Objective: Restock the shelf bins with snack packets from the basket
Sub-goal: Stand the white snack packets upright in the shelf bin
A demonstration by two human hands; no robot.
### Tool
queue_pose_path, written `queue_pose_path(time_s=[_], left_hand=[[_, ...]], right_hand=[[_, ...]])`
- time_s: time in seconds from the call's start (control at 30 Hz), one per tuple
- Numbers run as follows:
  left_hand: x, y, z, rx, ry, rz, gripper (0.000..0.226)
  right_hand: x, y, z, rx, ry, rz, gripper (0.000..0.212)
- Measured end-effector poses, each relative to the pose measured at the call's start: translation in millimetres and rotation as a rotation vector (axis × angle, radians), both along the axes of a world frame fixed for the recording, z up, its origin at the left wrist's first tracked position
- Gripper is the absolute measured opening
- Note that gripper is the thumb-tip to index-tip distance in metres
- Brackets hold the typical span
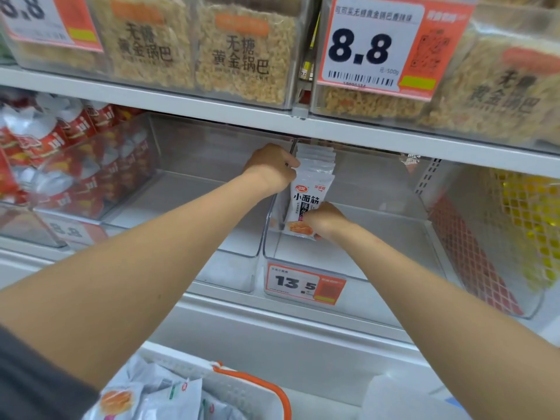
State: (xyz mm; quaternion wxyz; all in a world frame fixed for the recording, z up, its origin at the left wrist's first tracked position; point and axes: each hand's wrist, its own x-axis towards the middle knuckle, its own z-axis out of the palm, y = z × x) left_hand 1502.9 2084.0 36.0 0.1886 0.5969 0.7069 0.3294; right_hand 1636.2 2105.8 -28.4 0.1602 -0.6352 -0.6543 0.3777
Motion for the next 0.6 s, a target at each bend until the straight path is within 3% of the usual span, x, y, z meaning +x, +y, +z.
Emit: queue_pose_path(time_s=[0.2,0.37,0.47,0.6], left_hand=[[0.5,-9.3,1.3,0.005,-0.033,-0.012,0.033],[2.1,-34.9,-2.4,0.081,-0.079,-0.019,0.034],[2.4,-61.8,-9.2,0.121,-0.070,0.033,0.033],[6.9,-111.8,-17.1,0.173,0.008,0.096,0.018]], right_hand=[[11.1,-8.0,4.7,-0.018,0.057,0.007,0.005],[25.8,-29.6,25.8,0.032,0.006,0.006,0.016],[31.3,-49.6,37.8,0.143,-0.007,0.024,0.042],[25.6,-90.0,40.2,0.397,0.135,0.017,0.034]])
